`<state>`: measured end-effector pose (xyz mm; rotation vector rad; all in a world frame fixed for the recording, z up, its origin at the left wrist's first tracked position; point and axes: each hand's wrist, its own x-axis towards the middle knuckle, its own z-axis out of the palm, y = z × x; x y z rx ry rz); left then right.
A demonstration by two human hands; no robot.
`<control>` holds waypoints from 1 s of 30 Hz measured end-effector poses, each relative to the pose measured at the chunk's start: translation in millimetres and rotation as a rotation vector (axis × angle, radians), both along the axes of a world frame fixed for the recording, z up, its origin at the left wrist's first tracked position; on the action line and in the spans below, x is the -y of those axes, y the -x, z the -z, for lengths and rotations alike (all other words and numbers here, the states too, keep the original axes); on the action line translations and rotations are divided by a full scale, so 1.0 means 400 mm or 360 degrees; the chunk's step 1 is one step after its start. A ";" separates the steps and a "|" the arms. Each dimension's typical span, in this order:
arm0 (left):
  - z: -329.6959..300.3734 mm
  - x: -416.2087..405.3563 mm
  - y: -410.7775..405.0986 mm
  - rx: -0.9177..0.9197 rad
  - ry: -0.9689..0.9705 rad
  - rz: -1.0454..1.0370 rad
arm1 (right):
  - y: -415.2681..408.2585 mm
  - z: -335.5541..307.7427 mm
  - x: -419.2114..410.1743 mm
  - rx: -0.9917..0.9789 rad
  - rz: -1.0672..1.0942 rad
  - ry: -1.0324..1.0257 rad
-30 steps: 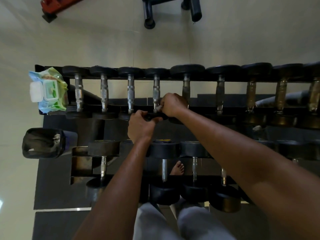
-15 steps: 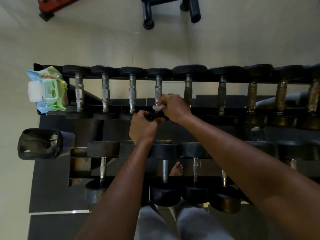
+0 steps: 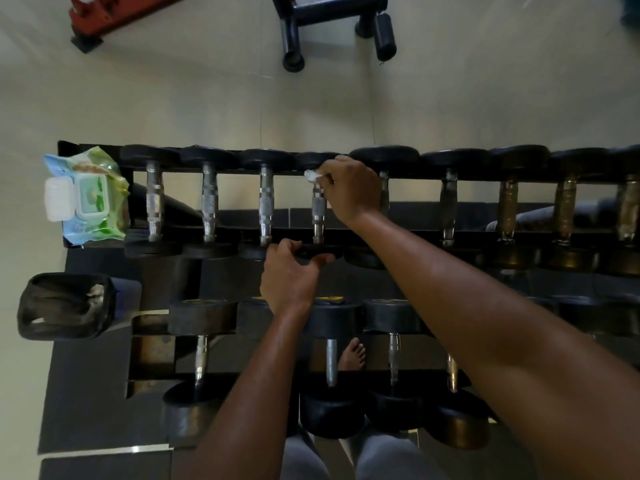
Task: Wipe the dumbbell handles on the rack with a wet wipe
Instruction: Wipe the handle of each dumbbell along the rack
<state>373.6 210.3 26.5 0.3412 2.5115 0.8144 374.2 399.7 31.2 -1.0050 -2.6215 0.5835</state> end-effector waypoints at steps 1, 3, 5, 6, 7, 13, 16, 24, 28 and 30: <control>0.001 0.000 0.000 -0.0001 -0.0002 0.0001 | 0.002 -0.001 -0.005 -0.0005 -0.0004 -0.0014; 0.002 0.002 -0.001 0.0004 -0.0007 0.0000 | -0.005 0.004 -0.006 -0.0026 -0.0040 0.0006; 0.003 0.003 -0.001 -0.0002 -0.0010 0.0003 | -0.012 0.012 -0.002 -0.0035 -0.0077 0.0011; 0.002 0.004 -0.002 -0.0007 -0.0011 0.0004 | -0.011 0.014 -0.002 -0.0025 -0.0092 -0.0006; 0.002 0.005 -0.002 -0.0011 -0.0014 0.0004 | -0.008 0.012 -0.003 -0.0004 -0.0115 -0.0036; 0.005 0.005 -0.002 -0.0015 -0.0010 0.0013 | 0.040 0.009 0.019 0.0370 -0.0341 -0.0441; 0.003 0.008 -0.002 -0.0014 -0.0014 0.0025 | 0.073 0.002 0.031 0.0510 -0.0315 -0.0459; -0.002 0.011 -0.004 -0.0012 -0.0045 0.0024 | -0.023 0.024 0.033 -0.0074 0.0170 0.0209; 0.000 0.008 -0.004 -0.0012 -0.0041 0.0035 | -0.005 0.044 0.070 -0.0379 0.0541 0.0765; 0.000 0.007 -0.002 -0.0013 -0.0025 0.0035 | -0.001 0.051 0.077 -0.0497 0.0783 0.1002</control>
